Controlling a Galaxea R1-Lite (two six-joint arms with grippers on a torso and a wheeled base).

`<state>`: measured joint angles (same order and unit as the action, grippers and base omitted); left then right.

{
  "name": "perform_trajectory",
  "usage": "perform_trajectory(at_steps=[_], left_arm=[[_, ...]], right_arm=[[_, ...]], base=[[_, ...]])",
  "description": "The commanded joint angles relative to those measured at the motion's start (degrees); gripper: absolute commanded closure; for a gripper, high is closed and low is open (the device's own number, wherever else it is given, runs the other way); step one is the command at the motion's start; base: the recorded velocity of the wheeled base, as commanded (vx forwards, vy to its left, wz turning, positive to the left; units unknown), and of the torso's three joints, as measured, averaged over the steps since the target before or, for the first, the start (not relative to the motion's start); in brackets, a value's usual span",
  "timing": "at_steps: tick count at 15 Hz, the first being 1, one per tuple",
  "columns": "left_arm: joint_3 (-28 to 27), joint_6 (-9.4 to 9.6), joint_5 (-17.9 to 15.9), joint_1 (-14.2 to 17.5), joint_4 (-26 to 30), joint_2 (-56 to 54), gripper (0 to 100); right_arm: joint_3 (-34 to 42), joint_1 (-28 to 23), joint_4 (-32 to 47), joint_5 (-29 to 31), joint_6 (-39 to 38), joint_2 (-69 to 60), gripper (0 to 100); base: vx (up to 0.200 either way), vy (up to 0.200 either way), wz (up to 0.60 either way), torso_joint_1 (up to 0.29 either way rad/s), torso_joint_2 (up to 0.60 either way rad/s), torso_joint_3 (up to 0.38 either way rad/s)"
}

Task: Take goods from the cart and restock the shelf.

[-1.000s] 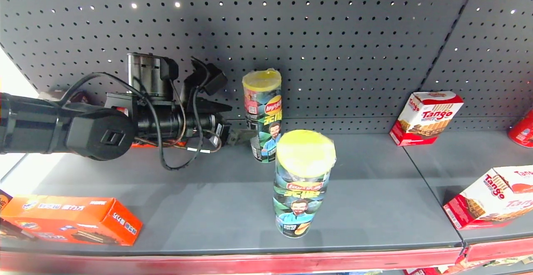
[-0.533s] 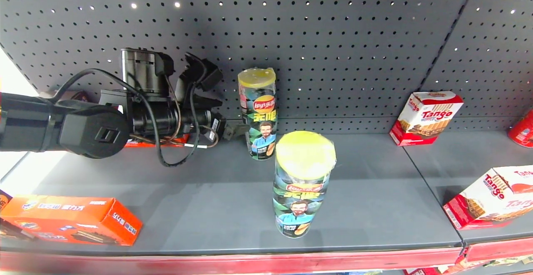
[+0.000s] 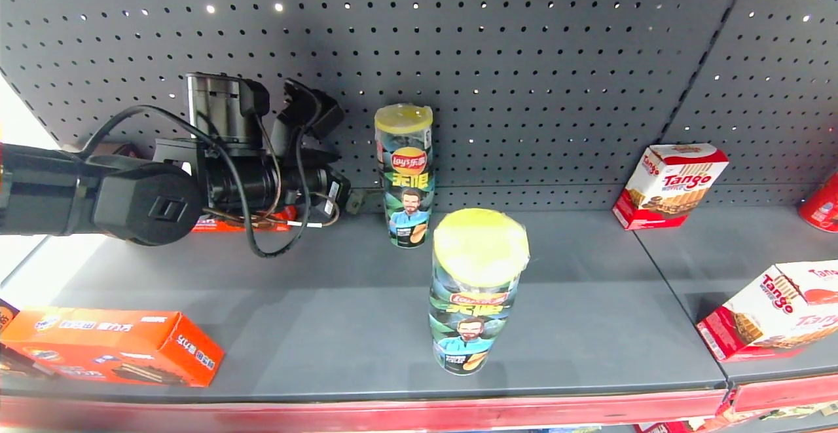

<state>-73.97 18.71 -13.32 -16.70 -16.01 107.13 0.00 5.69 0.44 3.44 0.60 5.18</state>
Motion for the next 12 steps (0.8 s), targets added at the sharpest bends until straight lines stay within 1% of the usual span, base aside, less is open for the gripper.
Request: perform_trajectory(at_steps=[1,4,5,7,8,10,11,12], left_arm=[[-0.6,0.01,0.8,-0.1,-0.3,1.2,0],[-1.7,0.01,2.5,-0.2,-0.4,2.6,0],[-1.8,0.01,2.6,-0.2,-0.4,2.6,0],[-1.6,-0.08,3.8,-0.1,-0.4,2.8,0],[-1.1,0.01,5.1,-0.2,-0.4,2.6,0],[-1.1,0.27,6.5,-0.1,-0.4,2.0,0],[-0.7,1.94,8.7,-0.1,-0.3,0.4,0],[-0.3,3.26,9.9,-0.1,-0.4,0.0,0]], right_arm=[[0.0,0.0,0.0,0.0,0.0,0.1,0],[0.0,0.0,0.0,0.0,0.0,0.1,0],[0.0,0.0,0.0,0.0,0.0,0.1,0],[0.0,0.0,0.0,0.0,0.0,0.1,0],[0.0,0.0,0.0,0.0,0.0,0.1,0],[0.0,0.0,0.0,0.0,0.0,0.1,0],[0.0,0.0,0.0,0.0,0.0,0.1,0],[0.0,0.0,0.0,0.0,0.0,0.1,0]], base=[[0.000,0.000,0.00,0.000,0.00,0.000],[0.000,0.000,0.00,0.000,0.00,0.000],[0.000,0.000,0.00,0.000,0.00,0.000],[0.000,0.000,0.00,0.000,0.00,0.000],[0.000,0.000,0.00,0.000,0.00,0.000],[0.000,0.000,0.00,0.000,0.00,0.000],[0.000,0.000,0.00,0.000,0.00,0.000],[0.000,0.000,0.00,0.000,0.00,0.000]])
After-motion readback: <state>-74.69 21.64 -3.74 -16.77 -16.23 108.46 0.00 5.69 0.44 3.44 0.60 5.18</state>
